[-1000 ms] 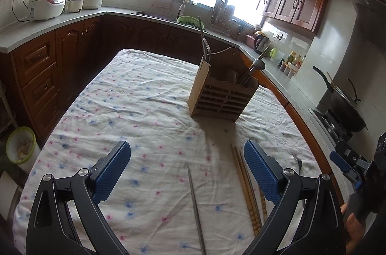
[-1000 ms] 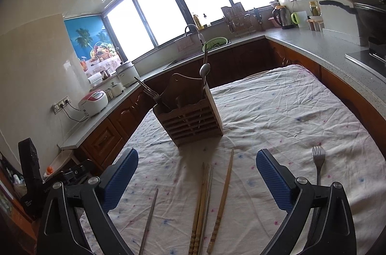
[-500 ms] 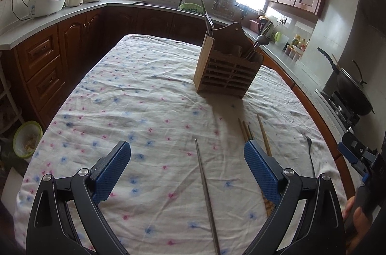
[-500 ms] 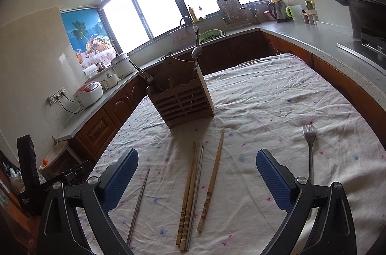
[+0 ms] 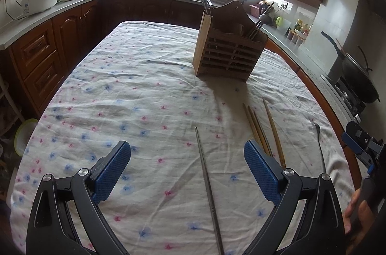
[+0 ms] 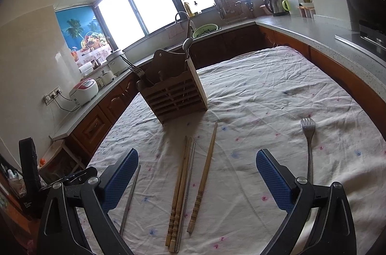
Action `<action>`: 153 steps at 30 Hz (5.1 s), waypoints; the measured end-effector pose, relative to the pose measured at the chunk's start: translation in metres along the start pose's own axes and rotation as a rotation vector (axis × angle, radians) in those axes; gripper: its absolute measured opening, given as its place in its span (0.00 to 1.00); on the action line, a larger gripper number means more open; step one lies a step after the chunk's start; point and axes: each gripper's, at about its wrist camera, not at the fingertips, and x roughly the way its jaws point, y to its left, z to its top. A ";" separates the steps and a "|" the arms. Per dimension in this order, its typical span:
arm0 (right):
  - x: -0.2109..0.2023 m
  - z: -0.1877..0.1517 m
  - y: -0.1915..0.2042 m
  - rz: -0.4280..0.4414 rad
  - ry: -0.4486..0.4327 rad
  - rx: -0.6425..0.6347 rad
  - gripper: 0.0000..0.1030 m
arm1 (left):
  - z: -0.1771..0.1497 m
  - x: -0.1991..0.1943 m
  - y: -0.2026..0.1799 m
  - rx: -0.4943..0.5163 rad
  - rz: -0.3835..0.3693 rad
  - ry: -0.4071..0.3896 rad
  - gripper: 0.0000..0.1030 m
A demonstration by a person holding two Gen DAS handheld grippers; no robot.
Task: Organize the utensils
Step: 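Move both open tools back down toward the remaining wooden chopsticks, then close the left tool on a wooden chopstick while the right tool grasps another, then lift the wooden chopsticks with both tools and carry them above the holder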
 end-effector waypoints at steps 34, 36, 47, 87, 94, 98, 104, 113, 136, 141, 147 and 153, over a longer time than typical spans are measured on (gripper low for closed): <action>0.121 0.046 -0.048 -0.035 0.201 0.061 0.36 | 0.042 0.161 -0.111 0.254 -0.009 0.288 0.53; 0.134 0.045 -0.050 -0.034 0.229 0.063 0.29 | 0.041 0.158 -0.109 0.266 -0.023 0.290 0.46; 0.190 0.044 -0.031 -0.065 0.348 -0.067 0.20 | 0.055 0.162 -0.091 0.201 -0.086 0.340 0.40; 0.094 0.063 -0.020 0.022 0.203 -0.024 0.04 | 0.053 0.172 -0.115 0.364 -0.017 0.315 0.05; 0.073 0.072 -0.005 0.051 0.150 -0.045 0.04 | 0.063 0.112 -0.097 0.296 -0.119 0.208 0.04; 0.058 0.078 0.006 0.072 0.118 -0.063 0.04 | 0.075 0.067 -0.082 0.248 -0.187 0.138 0.04; 0.041 0.082 0.022 0.090 0.081 -0.092 0.04 | 0.081 0.016 -0.074 0.214 -0.225 0.053 0.04; 0.014 0.085 0.041 0.107 0.031 -0.126 0.04 | 0.083 -0.028 -0.061 0.185 -0.248 -0.043 0.04; 0.003 0.110 0.062 0.109 -0.054 -0.171 0.04 | 0.123 -0.052 -0.039 0.097 -0.239 -0.211 0.04; 0.008 0.119 0.065 0.104 -0.076 -0.177 0.04 | 0.135 -0.053 -0.038 0.086 -0.235 -0.258 0.04; 0.014 0.137 0.070 0.092 -0.119 -0.199 0.04 | 0.154 -0.051 -0.034 0.067 -0.225 -0.308 0.04; 0.020 0.160 0.074 0.091 -0.167 -0.205 0.04 | 0.175 -0.053 -0.032 0.057 -0.221 -0.368 0.04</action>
